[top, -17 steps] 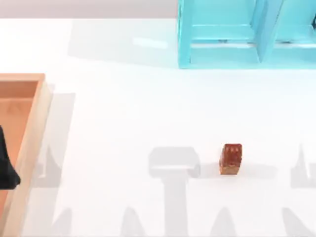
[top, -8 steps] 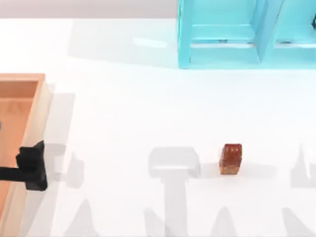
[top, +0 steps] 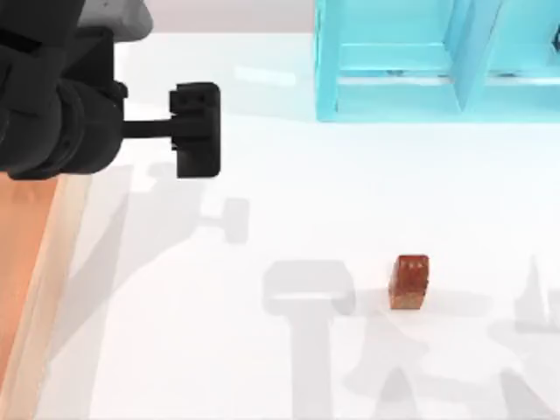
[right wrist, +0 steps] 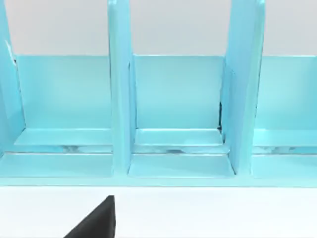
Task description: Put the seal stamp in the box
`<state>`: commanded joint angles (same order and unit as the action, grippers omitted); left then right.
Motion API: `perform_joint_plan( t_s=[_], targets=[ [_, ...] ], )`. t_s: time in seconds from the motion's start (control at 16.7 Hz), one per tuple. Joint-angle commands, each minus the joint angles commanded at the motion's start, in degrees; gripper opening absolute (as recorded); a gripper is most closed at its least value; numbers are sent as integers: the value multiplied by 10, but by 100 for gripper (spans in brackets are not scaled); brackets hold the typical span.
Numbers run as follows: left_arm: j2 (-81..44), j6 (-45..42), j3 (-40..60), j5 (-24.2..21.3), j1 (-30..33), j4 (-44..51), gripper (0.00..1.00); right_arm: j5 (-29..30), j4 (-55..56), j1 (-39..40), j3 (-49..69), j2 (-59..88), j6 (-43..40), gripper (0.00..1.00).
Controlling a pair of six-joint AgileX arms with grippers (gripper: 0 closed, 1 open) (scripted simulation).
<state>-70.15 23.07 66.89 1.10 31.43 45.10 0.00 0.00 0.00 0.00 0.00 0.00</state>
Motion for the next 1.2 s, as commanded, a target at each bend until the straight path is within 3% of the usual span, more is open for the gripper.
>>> perform_joint_plan(
  t_s=[0.36, 0.66, 0.96, 1.2],
  targets=[
    [-314, 146, 389, 8, 129, 171, 100, 0, 0, 0, 0, 0, 0, 100],
    [-555, 246, 634, 19, 207, 311, 100, 0, 0, 0, 0, 0, 0, 100],
    [-717, 308, 768, 30, 250, 410, 100, 0, 0, 0, 0, 0, 0, 100],
    [-745, 320, 790, 32, 257, 429, 100, 0, 0, 0, 0, 0, 0, 100]
  ],
)
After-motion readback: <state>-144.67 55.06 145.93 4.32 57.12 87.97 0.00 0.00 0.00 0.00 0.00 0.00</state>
